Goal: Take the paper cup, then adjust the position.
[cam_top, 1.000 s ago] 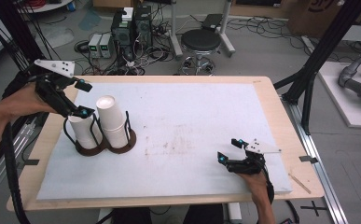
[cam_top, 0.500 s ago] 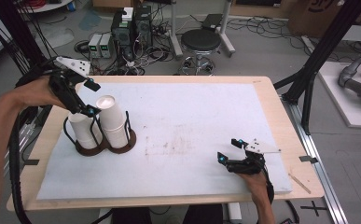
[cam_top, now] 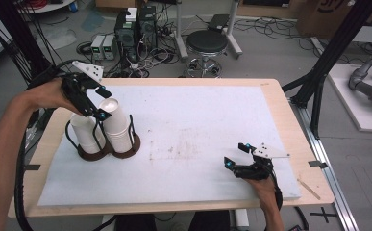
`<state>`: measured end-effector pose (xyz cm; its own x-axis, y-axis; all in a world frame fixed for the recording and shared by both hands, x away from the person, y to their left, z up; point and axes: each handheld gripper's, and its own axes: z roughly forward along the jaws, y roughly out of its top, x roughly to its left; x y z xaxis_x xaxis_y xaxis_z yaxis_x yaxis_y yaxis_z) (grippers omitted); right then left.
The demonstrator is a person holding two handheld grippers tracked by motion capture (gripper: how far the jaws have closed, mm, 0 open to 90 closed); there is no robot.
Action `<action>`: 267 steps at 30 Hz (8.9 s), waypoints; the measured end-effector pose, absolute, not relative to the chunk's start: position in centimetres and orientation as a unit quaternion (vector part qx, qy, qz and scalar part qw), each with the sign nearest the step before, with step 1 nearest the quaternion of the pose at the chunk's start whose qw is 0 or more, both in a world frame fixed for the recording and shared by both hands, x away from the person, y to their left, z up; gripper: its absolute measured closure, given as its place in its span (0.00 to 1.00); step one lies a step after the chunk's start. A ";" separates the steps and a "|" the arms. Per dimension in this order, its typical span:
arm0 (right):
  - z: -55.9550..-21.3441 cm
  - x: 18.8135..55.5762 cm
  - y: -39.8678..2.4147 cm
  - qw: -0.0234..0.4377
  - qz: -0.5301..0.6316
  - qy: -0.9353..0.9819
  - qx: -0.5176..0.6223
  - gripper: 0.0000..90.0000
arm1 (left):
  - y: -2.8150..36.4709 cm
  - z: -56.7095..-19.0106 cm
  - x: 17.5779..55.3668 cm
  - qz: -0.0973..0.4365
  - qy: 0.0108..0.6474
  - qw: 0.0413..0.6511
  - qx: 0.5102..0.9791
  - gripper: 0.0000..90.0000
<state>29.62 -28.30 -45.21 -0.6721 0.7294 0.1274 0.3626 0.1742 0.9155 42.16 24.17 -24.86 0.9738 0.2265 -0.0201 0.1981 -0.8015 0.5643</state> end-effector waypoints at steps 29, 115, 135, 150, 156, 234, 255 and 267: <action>-45.2 29.7 -28.4 0.176 0.528 0.747 0.364 0.16 | 23.0 -26.4 42.9 0.003 0.112 0.264 0.958 0.32; -45.2 29.7 -28.2 0.176 0.525 0.750 0.362 0.16 | 25.5 -18.9 40.6 0.067 0.159 0.396 0.902 0.36; -45.2 29.7 -28.2 0.177 0.524 0.751 0.361 0.16 | 25.7 -18.5 37.5 0.092 0.169 0.458 0.868 0.36; -45.2 29.7 -28.2 0.173 0.524 0.752 0.361 0.16 | 23.7 -20.0 35.4 0.078 0.146 0.495 0.853 0.36; -45.2 29.7 -28.2 0.174 0.524 0.752 0.360 0.16 | 23.3 -21.0 34.6 0.071 0.143 0.506 0.848 0.35; -45.2 29.8 -28.0 0.165 0.517 0.765 0.347 0.16 | 22.5 -35.4 29.6 0.036 0.173 0.556 0.812 0.35; -44.7 30.0 -28.2 0.153 0.526 0.764 0.341 0.16 | 21.8 -35.3 29.7 0.037 0.165 0.564 0.808 0.35; -42.1 30.5 -26.6 0.130 0.553 0.770 0.290 0.16 | 21.0 -35.4 29.6 0.037 0.162 0.577 0.800 0.35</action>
<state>30.49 -26.64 -42.07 -0.7980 0.5905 0.1202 0.3031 0.2209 0.9270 29.64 20.98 -35.45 0.9451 0.3009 -0.1275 0.2159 -0.2819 0.9349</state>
